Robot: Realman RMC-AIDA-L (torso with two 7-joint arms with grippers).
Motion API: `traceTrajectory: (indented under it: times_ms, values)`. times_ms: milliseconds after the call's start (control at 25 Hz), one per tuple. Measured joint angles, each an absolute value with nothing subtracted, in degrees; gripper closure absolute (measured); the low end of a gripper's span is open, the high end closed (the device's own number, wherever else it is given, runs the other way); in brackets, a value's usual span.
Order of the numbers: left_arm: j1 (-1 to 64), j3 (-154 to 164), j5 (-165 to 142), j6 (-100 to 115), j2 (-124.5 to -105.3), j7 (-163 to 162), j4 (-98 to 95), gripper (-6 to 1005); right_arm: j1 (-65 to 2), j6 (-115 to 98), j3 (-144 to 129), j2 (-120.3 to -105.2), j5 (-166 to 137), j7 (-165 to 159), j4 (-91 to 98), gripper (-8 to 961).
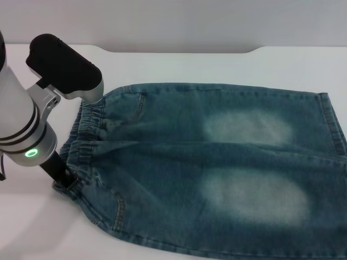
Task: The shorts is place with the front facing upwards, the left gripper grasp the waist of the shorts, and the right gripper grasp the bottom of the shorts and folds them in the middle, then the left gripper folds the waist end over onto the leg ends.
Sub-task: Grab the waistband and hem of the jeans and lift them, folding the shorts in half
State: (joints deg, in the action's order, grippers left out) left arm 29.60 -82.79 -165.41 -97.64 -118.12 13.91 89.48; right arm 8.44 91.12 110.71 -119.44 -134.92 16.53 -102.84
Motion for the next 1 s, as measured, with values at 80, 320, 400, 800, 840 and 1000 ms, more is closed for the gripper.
traceTrajectory:
  times_ms: [80,320,400,800,840,1000]
  values:
    - [29.6,-82.8,-165.4,-97.5,-118.12,13.9,89.4,956,8.6,90.8,110.4,-119.44,-134.9,16.5,-101.1,368]
    - [29.8,-82.8,-165.3,-97.2,-118.19,14.0,89.0,956,8.7,89.7,108.5,-119.38,-134.8,16.7,-98.8,369]
    - [29.8,-82.8,-165.3,-97.1,-118.22,14.1,88.9,956,8.8,89.4,108.2,-119.37,-134.8,16.7,-98.7,369]
    - [29.8,-82.0,-165.2,-96.6,-118.3,14.2,88.7,956,8.6,87.9,106.7,-119.28,-134.7,17.1,-96.7,370]
    - [29.8,-82.0,-165.1,-96.6,-118.3,14.2,88.7,956,8.6,87.8,106.7,-119.27,-134.6,17.1,-96.7,370]
    - [29.8,-81.9,-165.1,-96.5,-118.3,14.2,88.7,956,8.5,87.7,106.6,-119.26,-134.3,17.2,-96.5,382]
